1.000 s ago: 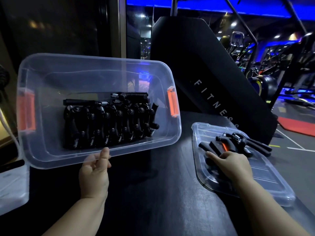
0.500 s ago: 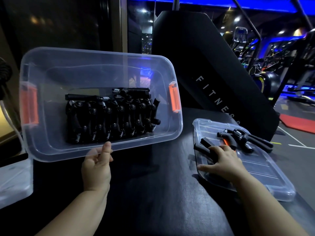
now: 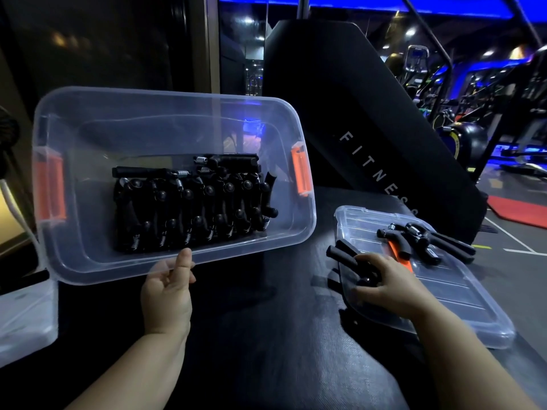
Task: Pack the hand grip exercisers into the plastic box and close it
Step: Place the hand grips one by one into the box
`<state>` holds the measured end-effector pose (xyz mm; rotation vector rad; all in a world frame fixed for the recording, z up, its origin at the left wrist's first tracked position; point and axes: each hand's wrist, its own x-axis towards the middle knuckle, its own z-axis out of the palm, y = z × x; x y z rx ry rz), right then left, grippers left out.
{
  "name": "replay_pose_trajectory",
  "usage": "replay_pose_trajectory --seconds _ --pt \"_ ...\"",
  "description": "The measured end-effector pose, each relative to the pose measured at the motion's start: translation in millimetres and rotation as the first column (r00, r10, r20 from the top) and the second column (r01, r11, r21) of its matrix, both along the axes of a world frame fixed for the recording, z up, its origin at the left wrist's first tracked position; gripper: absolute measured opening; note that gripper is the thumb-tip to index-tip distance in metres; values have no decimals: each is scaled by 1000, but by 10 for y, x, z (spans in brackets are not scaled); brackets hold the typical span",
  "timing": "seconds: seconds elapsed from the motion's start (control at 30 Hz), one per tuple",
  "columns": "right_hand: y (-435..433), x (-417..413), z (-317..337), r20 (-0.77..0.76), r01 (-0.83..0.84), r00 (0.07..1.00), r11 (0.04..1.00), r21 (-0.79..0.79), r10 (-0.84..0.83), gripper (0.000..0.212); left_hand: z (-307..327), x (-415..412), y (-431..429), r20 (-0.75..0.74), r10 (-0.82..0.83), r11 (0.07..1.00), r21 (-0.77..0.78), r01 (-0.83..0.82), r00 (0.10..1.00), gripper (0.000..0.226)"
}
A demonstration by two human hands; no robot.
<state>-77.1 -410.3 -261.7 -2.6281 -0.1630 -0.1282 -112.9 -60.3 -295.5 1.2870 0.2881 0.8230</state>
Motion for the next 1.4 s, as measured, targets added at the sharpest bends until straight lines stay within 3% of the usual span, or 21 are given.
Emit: replay_pose_trajectory --seconds 0.2,0.33,0.57,0.77,0.93,1.17,1.4 --pt "34 -30 38 167 83 979 980 181 -113 27 -11 2 -20 17 16 1000 7 -16 1000 30" --pt "46 3 2 206 179 951 955 235 -229 25 -1 0 -25 15 10 1000 16 -10 1000 28" --pt "68 41 39 186 239 943 952 189 -274 22 10 -10 -3 -3 -13 1000 1 13 1000 43" --pt "86 13 210 128 289 948 957 38 -292 22 41 -43 -14 -11 -1 1000 11 1 1000 50" --pt "173 -119 403 185 371 915 928 -37 -358 16 76 -77 -23 -26 -21 1000 14 21 999 39" --pt "456 -425 892 419 311 855 948 62 -307 16 71 -103 -2 -31 -57 998 -6 56 998 56" --pt "1055 -540 1314 586 86 799 990 112 -135 20 92 -146 -6 -79 -87 996 -15 87 993 33"
